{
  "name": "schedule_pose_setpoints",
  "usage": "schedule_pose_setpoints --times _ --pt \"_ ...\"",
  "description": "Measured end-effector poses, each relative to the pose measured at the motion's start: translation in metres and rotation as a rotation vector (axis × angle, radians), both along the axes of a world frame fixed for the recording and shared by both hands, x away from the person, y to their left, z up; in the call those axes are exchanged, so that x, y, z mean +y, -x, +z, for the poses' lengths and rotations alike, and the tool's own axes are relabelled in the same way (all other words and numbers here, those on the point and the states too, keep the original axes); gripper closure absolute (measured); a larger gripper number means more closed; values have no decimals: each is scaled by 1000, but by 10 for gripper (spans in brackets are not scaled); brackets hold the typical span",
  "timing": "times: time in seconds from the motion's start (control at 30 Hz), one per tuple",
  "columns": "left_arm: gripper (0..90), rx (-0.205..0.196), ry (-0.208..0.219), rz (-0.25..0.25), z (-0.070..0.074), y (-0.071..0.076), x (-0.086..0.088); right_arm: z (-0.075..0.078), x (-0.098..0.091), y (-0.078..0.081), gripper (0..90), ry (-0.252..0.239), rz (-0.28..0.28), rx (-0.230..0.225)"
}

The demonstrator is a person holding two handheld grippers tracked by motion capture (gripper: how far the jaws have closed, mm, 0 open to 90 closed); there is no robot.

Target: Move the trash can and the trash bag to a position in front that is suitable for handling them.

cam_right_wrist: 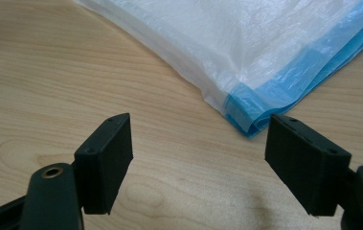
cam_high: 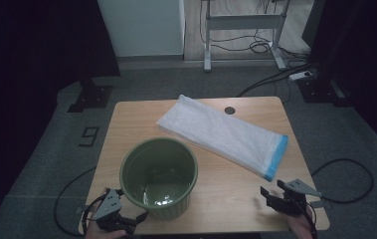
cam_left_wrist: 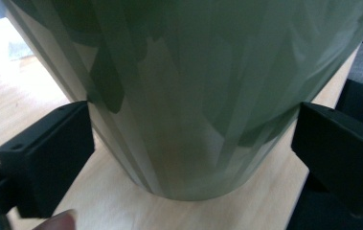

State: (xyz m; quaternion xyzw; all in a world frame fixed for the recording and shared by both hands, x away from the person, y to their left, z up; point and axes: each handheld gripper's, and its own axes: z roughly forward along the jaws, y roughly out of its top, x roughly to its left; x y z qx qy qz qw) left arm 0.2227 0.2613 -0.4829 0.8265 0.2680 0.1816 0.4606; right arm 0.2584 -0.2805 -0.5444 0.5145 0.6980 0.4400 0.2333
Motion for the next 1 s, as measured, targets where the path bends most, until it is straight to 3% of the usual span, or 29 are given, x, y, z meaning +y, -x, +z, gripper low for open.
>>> schedule_pose_setpoints --times 0.33,0.63,0.87,0.97,1.0 --pt "49 2 4 -65 2 -23 -37 -2 -3 4 243 -13 9 7" --pt "63 9 16 -86 3 -39 -70 -1 -1 5 243 -14 14 0" --pt "73 18 24 -95 3 -46 -82 -2 -1 5 243 -7 19 3" --pt "119 19 -2 -82 3 -45 -81 -2 -1 4 248 -4 19 6" --pt "147 16 -28 -49 2 -43 -75 -1 -1 4 251 7 24 7"
